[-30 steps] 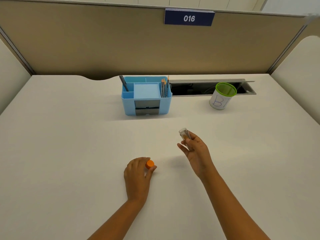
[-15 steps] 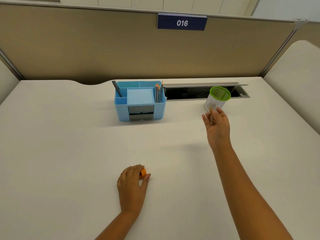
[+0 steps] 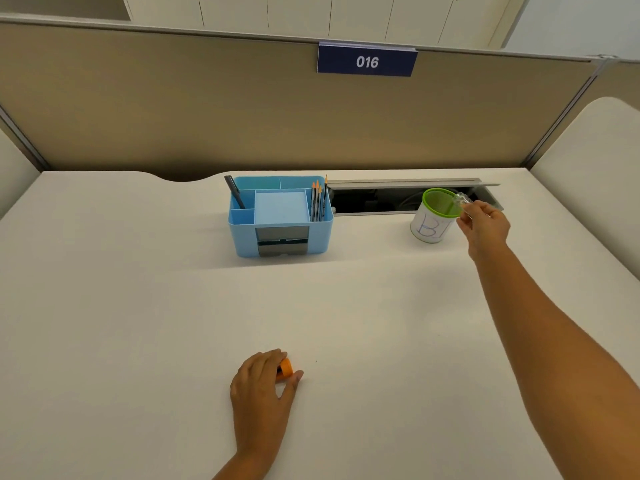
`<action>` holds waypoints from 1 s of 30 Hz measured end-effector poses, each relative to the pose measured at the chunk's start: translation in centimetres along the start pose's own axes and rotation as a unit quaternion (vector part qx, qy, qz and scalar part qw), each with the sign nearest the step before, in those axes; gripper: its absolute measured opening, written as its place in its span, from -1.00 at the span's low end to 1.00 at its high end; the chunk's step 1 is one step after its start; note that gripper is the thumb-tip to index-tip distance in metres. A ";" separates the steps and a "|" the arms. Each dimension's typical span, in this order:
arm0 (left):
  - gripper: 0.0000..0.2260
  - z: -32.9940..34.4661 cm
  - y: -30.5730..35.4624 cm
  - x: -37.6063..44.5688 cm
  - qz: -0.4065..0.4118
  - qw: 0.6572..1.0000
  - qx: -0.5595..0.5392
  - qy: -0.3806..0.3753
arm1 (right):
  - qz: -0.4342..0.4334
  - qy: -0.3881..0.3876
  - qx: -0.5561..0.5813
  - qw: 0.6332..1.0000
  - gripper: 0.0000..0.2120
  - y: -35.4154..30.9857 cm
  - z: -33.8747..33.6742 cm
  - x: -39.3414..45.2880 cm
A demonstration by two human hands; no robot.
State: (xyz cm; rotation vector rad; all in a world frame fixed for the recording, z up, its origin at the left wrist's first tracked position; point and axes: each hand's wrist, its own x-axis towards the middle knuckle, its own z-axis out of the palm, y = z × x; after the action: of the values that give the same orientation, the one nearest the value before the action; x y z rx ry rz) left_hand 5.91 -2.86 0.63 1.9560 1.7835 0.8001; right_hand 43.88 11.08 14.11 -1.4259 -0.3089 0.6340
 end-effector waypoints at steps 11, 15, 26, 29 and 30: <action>-0.47 -0.6 0.3 0.3 0.006 0.999 0.022 -0.023 | -0.054 0.053 -0.194 0.978 -0.68 -0.1 0.4 2.0; -0.36 -0.7 0.5 0.7 -0.002 0.999 0.036 -0.040 | -0.079 0.048 -0.234 0.968 -0.69 -0.4 0.5 2.2; -0.36 -1.1 0.9 0.9 -0.018 0.996 0.038 -0.075 | -0.148 0.029 -0.300 0.942 -0.56 -0.9 0.7 2.1; -0.38 -1.2 1.0 0.9 -0.020 0.996 0.036 -0.079 | -0.153 0.022 -0.312 0.937 -0.56 -0.9 0.9 2.2; -0.38 -1.2 1.0 0.9 -0.020 0.996 0.036 -0.080 | -0.153 0.021 -0.314 0.937 -0.56 -0.9 0.9 2.2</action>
State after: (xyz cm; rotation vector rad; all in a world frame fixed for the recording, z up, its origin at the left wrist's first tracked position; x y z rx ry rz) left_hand 5.97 -2.21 2.29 1.9621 1.7737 0.5556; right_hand 45.36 13.09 14.73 -1.9430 -0.7308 0.2476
